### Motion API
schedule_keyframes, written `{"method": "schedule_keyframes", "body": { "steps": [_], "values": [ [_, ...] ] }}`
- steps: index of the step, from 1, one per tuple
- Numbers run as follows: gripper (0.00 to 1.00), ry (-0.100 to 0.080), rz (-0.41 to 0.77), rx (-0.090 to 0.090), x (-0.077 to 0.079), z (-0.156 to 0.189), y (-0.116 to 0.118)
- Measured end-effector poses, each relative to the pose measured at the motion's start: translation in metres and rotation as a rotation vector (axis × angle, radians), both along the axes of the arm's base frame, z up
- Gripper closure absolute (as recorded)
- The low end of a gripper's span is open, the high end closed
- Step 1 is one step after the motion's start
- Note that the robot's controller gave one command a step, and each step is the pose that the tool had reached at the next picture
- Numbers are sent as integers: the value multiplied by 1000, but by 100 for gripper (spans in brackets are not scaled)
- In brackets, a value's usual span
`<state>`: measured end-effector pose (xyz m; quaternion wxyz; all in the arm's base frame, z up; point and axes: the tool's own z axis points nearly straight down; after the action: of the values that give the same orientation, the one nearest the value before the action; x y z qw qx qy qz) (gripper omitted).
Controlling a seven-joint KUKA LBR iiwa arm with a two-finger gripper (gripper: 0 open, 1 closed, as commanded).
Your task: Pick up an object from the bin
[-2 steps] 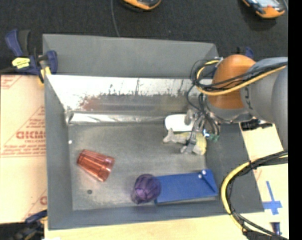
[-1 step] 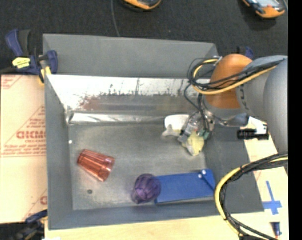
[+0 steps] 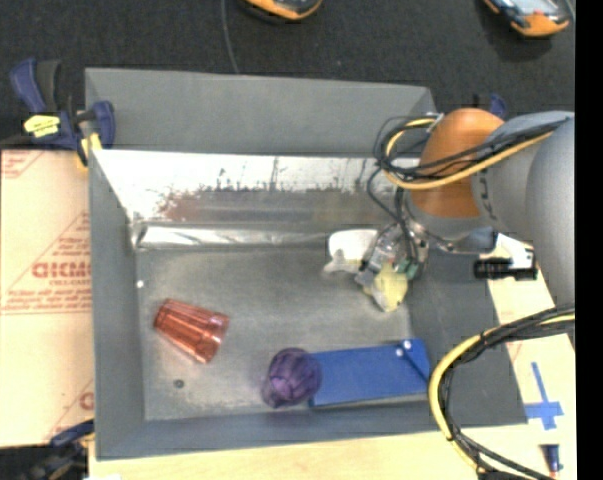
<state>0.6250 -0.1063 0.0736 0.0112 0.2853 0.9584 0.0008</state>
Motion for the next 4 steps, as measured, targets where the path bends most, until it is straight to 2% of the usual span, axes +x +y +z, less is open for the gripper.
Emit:
{"method": "schedule_keyframes", "body": {
  "steps": [1, 3, 4],
  "values": [
    [100, -1, 2, -1, -1, 14, -1],
    [100, 4, 7, 0, -2, 95, -1],
    [100, -1, 7, -1, -1, 137, -1]
  ]
}}
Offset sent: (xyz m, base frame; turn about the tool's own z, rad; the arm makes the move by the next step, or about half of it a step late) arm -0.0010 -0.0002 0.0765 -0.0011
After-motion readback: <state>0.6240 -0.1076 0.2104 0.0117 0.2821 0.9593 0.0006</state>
